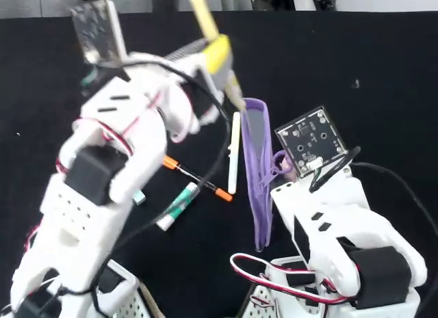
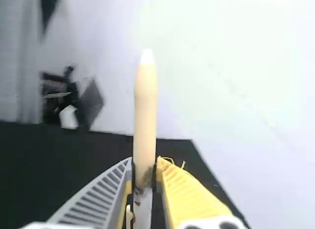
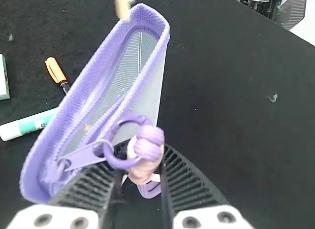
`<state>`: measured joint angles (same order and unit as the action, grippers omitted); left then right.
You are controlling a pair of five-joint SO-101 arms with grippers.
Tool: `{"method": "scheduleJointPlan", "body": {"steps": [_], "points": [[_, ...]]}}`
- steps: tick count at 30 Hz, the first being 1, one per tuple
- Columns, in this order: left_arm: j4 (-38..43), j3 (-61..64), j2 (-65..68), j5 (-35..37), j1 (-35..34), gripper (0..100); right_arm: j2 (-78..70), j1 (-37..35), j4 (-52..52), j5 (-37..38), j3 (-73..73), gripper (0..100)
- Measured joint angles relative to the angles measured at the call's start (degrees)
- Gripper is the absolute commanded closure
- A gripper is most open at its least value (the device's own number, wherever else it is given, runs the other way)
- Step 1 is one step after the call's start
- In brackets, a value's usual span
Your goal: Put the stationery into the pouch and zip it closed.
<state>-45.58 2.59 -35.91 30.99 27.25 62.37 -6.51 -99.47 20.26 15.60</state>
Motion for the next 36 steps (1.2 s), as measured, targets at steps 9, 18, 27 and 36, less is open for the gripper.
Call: {"method": "scheduleJointPlan", "body": {"steps": [9,18,27,36], "points": [[34.7,33.0,-15.5,-5.7,5.4,97,0.0,0.0,0.0,0.0,0.0,98.7],[39.9,44.1,-23.6,-13.5,6.0,97,0.0,0.0,0.0,0.0,0.0,98.7],[39.9,48.0,-24.3,-20.7,15.1,84,0.0,0.2,0.0,-0.4,0.0,98.7],[28.0,42.9,-24.7,-20.0,12.6,81,0.0,0.0,0.0,-0.5,0.0,98.7]]}}
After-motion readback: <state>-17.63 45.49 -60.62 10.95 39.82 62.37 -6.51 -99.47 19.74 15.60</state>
